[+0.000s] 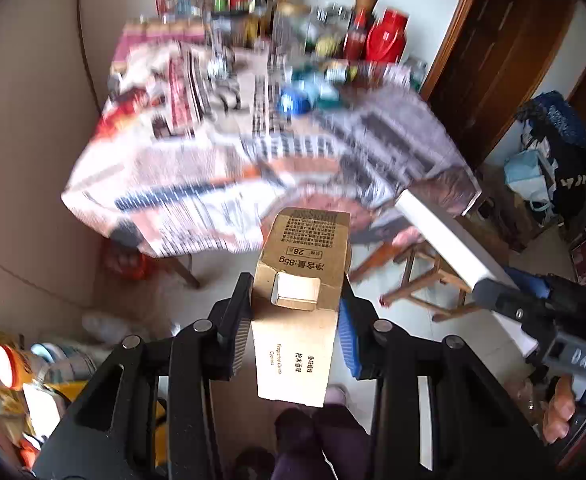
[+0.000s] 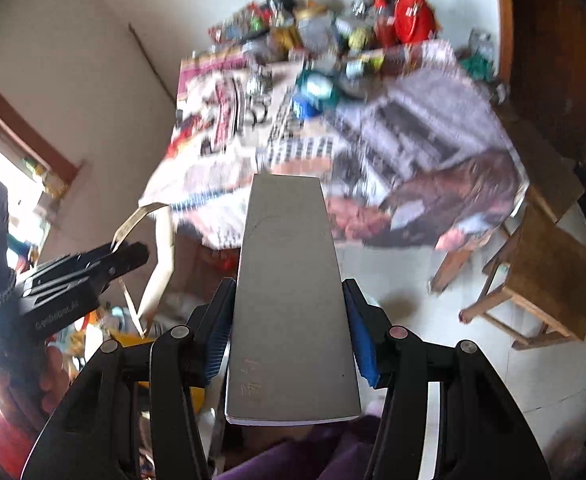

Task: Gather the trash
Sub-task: 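Carry the brown paper box and grey box with both tools over the white bucket, then open left and right tools to drop both boxes into the white bucket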

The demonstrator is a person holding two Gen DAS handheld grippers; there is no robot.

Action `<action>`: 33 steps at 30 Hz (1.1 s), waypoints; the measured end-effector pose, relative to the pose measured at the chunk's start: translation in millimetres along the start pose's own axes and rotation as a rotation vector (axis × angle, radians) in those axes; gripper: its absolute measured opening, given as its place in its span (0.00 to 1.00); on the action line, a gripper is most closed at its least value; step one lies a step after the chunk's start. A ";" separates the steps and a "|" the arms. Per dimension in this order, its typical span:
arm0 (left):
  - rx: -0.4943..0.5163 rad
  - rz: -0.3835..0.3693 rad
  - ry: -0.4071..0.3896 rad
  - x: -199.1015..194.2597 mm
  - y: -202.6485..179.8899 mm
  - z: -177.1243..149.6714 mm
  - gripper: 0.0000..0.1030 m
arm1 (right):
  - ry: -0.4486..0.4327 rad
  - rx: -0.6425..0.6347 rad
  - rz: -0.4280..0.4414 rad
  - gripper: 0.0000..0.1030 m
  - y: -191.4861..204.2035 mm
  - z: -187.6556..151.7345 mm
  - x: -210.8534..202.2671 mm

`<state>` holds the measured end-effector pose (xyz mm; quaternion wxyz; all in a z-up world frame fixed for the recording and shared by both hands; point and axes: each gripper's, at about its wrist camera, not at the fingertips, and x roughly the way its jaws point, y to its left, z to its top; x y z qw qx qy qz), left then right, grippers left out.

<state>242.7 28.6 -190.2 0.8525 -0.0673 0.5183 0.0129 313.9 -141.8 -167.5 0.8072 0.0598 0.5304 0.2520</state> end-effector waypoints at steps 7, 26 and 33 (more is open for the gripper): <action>-0.001 0.009 0.089 105.4 -17.1 -21.8 0.37 | 0.117 -0.025 -0.009 0.48 -33.2 -27.6 67.4; -0.152 -0.035 0.343 427.5 46.0 -139.3 0.37 | 0.348 -0.022 -0.100 0.48 -153.5 -119.8 336.9; -0.188 -0.055 0.381 508.8 66.1 -164.0 0.37 | 0.390 0.000 -0.093 0.48 -178.0 -141.7 411.9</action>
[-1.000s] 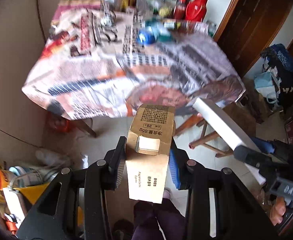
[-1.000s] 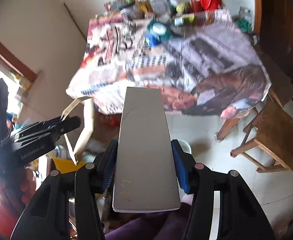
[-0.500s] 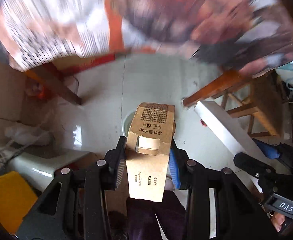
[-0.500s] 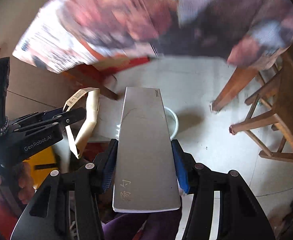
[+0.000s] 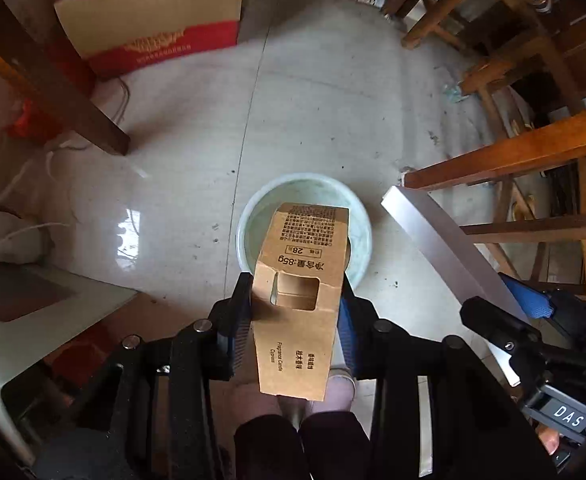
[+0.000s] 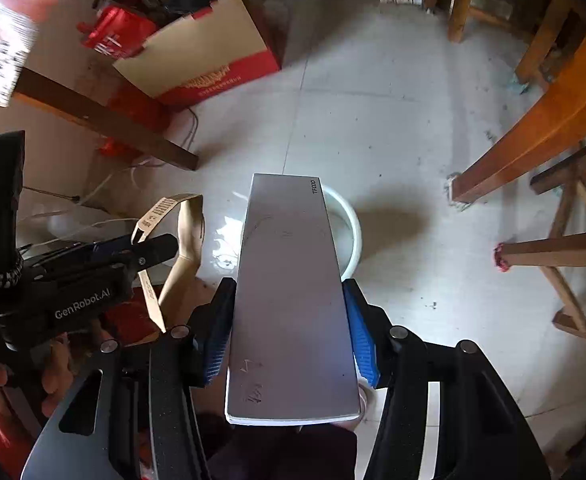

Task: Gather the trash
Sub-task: 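Open left and right tools to drop both boxes into the white bucket, then move both open tools back toward the table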

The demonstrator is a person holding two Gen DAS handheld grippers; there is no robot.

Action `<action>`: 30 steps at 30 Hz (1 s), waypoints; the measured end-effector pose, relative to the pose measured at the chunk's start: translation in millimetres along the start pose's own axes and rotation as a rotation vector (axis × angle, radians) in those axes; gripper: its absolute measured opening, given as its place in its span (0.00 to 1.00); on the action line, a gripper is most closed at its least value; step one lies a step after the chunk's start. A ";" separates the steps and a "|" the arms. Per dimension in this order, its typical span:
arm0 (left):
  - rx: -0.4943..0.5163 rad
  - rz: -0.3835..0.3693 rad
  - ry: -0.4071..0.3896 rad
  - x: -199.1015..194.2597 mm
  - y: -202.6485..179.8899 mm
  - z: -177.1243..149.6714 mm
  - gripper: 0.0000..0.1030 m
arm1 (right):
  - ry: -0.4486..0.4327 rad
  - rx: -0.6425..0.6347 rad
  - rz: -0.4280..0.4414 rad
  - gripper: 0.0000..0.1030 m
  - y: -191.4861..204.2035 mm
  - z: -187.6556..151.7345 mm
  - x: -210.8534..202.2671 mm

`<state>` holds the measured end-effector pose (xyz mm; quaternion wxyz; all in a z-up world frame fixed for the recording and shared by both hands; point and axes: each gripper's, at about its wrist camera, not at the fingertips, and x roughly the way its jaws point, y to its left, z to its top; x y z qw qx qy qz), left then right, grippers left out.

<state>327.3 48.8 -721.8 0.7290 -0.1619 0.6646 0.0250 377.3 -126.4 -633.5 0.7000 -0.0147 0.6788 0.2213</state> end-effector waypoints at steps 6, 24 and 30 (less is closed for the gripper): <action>-0.031 -0.040 -0.006 40.0 6.9 1.5 0.37 | -0.012 -0.021 -0.009 0.48 -3.5 1.7 33.3; -0.067 -0.102 -0.029 66.3 10.7 4.8 0.48 | -0.081 -0.095 0.008 0.50 0.5 8.6 58.2; -0.055 -0.055 -0.044 44.6 13.3 -2.2 0.48 | -0.062 -0.054 0.034 0.50 -5.3 7.8 50.3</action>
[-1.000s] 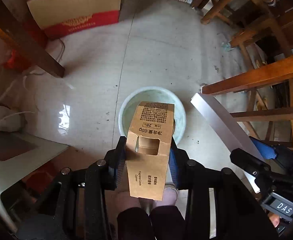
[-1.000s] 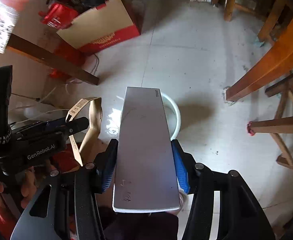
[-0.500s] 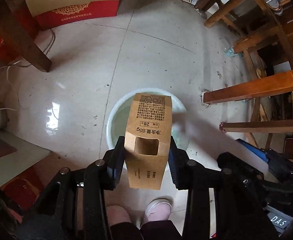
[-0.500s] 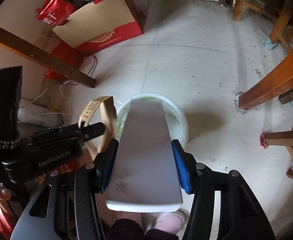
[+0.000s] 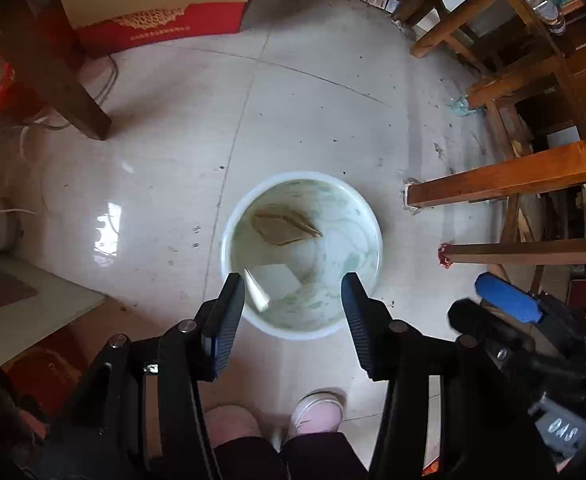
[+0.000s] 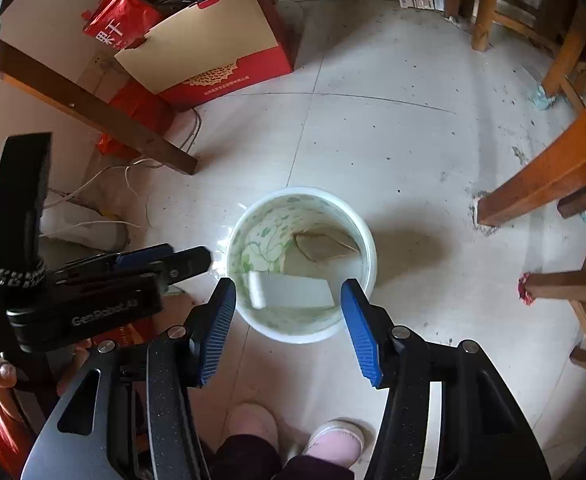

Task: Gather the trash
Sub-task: 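Move both open tools back toward the table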

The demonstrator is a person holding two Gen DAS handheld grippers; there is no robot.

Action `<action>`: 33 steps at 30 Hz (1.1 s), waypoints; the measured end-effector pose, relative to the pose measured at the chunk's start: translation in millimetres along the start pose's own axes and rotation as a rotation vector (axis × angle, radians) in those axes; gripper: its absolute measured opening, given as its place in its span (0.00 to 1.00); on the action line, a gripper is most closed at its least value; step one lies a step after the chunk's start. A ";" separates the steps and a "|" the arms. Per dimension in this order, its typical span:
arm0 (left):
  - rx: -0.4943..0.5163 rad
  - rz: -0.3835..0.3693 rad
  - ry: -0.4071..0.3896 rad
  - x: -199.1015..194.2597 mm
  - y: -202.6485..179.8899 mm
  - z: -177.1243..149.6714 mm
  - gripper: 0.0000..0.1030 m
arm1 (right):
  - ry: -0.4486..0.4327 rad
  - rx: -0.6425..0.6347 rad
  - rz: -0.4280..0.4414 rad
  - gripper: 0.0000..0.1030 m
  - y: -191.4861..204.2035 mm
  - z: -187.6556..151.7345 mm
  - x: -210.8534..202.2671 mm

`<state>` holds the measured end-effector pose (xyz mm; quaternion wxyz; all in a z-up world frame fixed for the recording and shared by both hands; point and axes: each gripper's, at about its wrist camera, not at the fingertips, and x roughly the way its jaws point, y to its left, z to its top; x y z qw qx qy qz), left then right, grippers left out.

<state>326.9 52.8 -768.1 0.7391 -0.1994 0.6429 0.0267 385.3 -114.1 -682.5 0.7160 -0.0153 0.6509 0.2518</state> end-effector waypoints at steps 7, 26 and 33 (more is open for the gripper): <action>0.041 0.041 -0.028 -75.2 -16.7 -5.3 0.48 | 0.001 0.019 0.001 0.50 10.7 9.1 -48.9; 0.106 0.018 -0.286 -418.4 -106.4 13.3 0.48 | -0.181 -0.053 0.024 0.50 129.0 53.1 -328.6; 0.145 -0.003 -0.401 -533.7 -125.4 8.9 0.48 | -0.322 -0.086 0.002 0.49 173.3 58.9 -431.7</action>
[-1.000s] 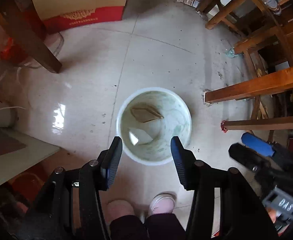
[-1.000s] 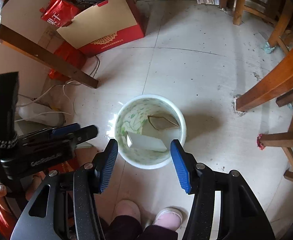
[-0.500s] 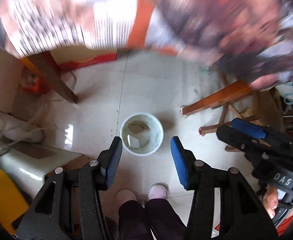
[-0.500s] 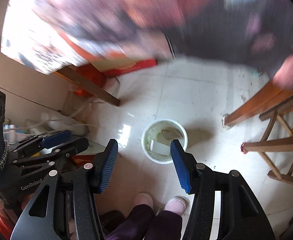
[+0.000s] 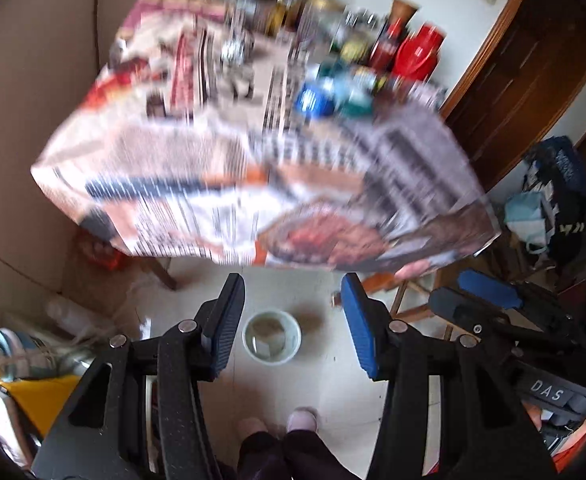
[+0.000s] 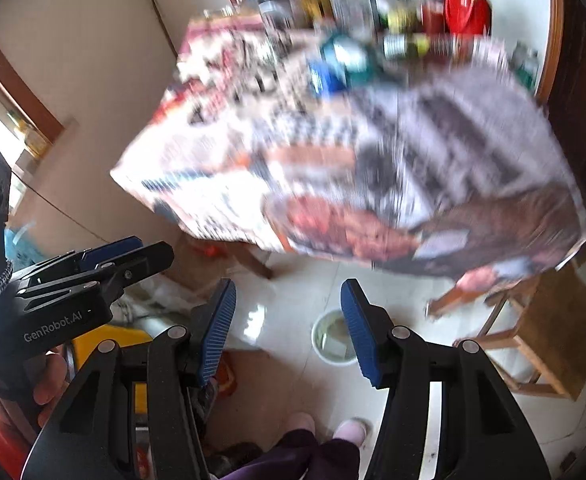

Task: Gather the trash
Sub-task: 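Move both open tools back toward the table, then grasp the blue Lucky Cup with left tool while right tool grasps the green plastic bag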

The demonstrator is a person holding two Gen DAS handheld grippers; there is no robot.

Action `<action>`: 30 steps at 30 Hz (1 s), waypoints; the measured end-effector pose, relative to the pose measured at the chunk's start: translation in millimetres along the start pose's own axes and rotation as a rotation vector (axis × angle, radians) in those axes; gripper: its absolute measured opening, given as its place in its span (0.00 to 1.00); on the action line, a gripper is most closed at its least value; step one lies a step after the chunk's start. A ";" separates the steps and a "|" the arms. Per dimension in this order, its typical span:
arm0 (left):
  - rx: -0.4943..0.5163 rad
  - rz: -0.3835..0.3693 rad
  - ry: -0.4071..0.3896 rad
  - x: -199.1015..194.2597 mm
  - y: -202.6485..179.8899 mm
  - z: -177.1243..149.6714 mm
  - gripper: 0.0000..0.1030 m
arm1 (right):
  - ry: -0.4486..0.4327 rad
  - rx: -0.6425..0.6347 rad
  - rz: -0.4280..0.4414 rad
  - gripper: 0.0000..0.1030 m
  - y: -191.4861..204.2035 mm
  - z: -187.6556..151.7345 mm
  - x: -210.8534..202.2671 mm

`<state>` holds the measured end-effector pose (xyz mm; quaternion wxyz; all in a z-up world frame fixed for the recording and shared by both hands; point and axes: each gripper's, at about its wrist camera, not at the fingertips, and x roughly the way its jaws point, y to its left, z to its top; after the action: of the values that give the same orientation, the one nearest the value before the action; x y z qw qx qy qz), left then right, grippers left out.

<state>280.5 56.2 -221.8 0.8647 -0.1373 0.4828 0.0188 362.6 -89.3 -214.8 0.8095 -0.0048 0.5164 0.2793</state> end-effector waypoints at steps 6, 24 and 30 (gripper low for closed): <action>0.067 -0.041 -0.090 -69.8 -9.0 31.3 0.48 | -0.120 0.043 -0.027 0.49 19.9 23.8 -65.8; 0.123 -0.009 -0.218 -79.1 -51.4 138.5 0.56 | -0.324 0.018 -0.093 0.68 -17.8 105.6 -124.7; 0.072 0.037 -0.211 -48.6 -59.7 185.9 0.56 | -0.306 0.003 0.006 0.68 -46.4 154.8 -102.6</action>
<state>418.7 51.2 -75.7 0.9146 -0.0942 0.3920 0.0318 481.0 -128.5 -69.6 0.8780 0.0406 0.3873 0.2783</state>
